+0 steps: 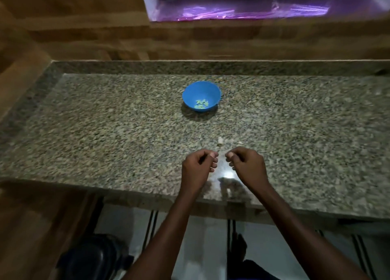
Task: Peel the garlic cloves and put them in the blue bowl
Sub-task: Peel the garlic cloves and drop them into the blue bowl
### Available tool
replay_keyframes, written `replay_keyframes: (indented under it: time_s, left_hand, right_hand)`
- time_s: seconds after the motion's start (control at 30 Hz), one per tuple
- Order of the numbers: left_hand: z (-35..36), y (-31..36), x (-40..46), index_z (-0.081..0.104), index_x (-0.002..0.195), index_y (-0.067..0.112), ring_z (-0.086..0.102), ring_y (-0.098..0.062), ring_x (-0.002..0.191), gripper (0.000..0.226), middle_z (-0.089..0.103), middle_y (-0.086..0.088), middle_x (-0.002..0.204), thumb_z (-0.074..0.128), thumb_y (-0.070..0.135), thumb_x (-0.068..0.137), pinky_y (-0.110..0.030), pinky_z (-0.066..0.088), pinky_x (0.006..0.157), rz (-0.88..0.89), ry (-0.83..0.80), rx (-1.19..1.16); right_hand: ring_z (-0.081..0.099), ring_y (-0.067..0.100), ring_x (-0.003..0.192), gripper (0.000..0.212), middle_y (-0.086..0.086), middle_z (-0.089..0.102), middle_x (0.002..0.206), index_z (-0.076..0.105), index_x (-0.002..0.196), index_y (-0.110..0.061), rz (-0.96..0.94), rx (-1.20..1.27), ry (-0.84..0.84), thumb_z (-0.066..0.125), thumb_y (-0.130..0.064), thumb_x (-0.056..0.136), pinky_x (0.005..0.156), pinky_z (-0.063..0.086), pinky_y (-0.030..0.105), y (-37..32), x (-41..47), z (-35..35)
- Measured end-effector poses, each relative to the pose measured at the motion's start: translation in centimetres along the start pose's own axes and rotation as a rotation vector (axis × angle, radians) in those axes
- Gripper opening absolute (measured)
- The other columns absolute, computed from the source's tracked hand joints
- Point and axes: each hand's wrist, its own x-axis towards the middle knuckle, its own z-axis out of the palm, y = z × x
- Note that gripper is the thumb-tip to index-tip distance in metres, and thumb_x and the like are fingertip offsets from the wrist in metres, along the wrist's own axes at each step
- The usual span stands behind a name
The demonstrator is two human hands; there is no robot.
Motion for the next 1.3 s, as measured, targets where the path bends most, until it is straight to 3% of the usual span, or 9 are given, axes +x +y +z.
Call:
replay_keyframes:
  time_s: [0.17, 0.3, 0.43, 0.57, 0.7, 0.87, 1.03, 1.17, 1.3]
  left_hand:
    - [5.4, -2.2, 4.0, 0.077, 0.104, 0.018, 0.068, -0.002, 0.084, 0.015, 0.075, 0.007, 0.094, 0.066, 0.02, 0.094, -0.025, 0.057, 0.076, 0.06, -0.048, 0.297]
    - [7.5, -4.6, 5.8, 0.069, 0.12, 0.011, 0.06, -0.017, 0.107, 0.028, 0.066, -0.004, 0.117, 0.064, 0.018, 0.093, -0.03, 0.049, 0.093, 0.132, -0.124, 0.603]
    - [7.7, -6.3, 6.5, 0.066, 0.119, 0.006, 0.05, -0.024, 0.11, 0.029, 0.058, -0.007, 0.117, 0.06, 0.014, 0.091, -0.039, 0.048, 0.089, 0.241, -0.185, 0.825]
    - [7.1, -6.5, 6.8, 0.069, 0.114, 0.012, 0.052, -0.019, 0.104, 0.024, 0.061, -0.002, 0.11, 0.058, 0.011, 0.093, -0.034, 0.047, 0.084, 0.265, -0.134, 0.796]
    - [5.1, -7.0, 8.0, 0.068, 0.113, 0.017, 0.055, -0.016, 0.099, 0.024, 0.063, 0.0, 0.106, 0.058, 0.012, 0.093, -0.031, 0.045, 0.079, 0.223, 0.012, 0.786]
    - [3.5, -7.7, 9.7, 0.073, 0.104, 0.018, 0.06, -0.016, 0.093, 0.02, 0.067, 0.003, 0.1, 0.063, 0.008, 0.09, -0.03, 0.047, 0.078, 0.149, 0.03, 0.643]
    - [2.7, -7.2, 10.8, 0.078, 0.086, 0.02, 0.066, -0.004, 0.075, 0.013, 0.074, 0.008, 0.081, 0.068, 0.011, 0.086, -0.021, 0.05, 0.067, -0.047, 0.031, 0.383]
    - [2.5, -7.3, 11.4, 0.079, 0.087, 0.019, 0.069, -0.006, 0.074, 0.01, 0.075, 0.006, 0.078, 0.069, 0.018, 0.088, -0.024, 0.055, 0.069, -0.082, 0.018, 0.361]
    - [3.2, -7.2, 12.3, 0.078, 0.096, 0.018, 0.069, -0.013, 0.077, 0.022, 0.075, 0.002, 0.086, 0.057, 0.011, 0.094, -0.028, 0.056, 0.073, -0.088, 0.023, 0.39]
  right_hand:
    - [0.069, 0.016, 0.07, 0.012, -0.003, 0.073, 0.075, 0.073, 0.085, -0.023, 0.05, -0.136, 0.013, 0.063, -0.026, 0.092, 0.067, 0.057, 0.034, 3.6, 4.9, -2.0]
    - [0.069, 0.021, 0.078, 0.009, 0.001, 0.074, 0.086, 0.071, 0.097, -0.022, 0.08, -0.267, 0.029, 0.069, -0.024, 0.088, 0.067, 0.054, 0.031, 5.6, 8.5, -1.5]
    - [0.066, 0.03, 0.088, 0.015, 0.008, 0.069, 0.096, 0.067, 0.099, -0.017, -0.015, -0.435, -0.011, 0.072, -0.023, 0.087, 0.071, 0.052, 0.035, 6.4, 11.2, -0.5]
    - [0.063, 0.03, 0.076, 0.008, 0.005, 0.062, 0.082, 0.059, 0.082, -0.017, -0.052, -0.534, -0.042, 0.063, -0.017, 0.088, 0.06, 0.045, 0.034, 6.6, 12.8, 0.1]
    - [0.062, 0.023, 0.067, 0.014, 0.001, 0.063, 0.073, 0.062, 0.074, -0.017, -0.05, -0.405, 0.012, 0.058, -0.012, 0.087, 0.055, 0.047, 0.031, 4.5, 14.9, 0.2]
    - [0.058, 0.019, 0.067, 0.009, 0.002, 0.065, 0.076, 0.066, 0.083, -0.014, -0.186, -0.25, 0.076, 0.065, -0.015, 0.091, 0.056, 0.035, 0.026, -2.7, 19.5, 2.1]
    - [0.067, 0.026, 0.081, 0.008, 0.009, 0.073, 0.089, 0.073, 0.092, -0.011, -0.284, -0.309, 0.051, 0.065, -0.014, 0.092, 0.061, 0.044, 0.03, -8.1, 24.8, 5.2]
    - [0.068, 0.031, 0.101, 0.02, 0.012, 0.074, 0.108, 0.075, 0.11, -0.011, -0.252, -0.395, -0.003, 0.066, -0.015, 0.092, 0.079, 0.054, 0.038, -8.2, 26.4, 5.9]
    - [0.07, 0.026, 0.083, 0.015, 0.009, 0.076, 0.092, 0.078, 0.098, -0.012, -0.27, -0.279, 0.083, 0.067, -0.02, 0.091, 0.069, 0.055, 0.033, -5.8, 24.4, 4.3]
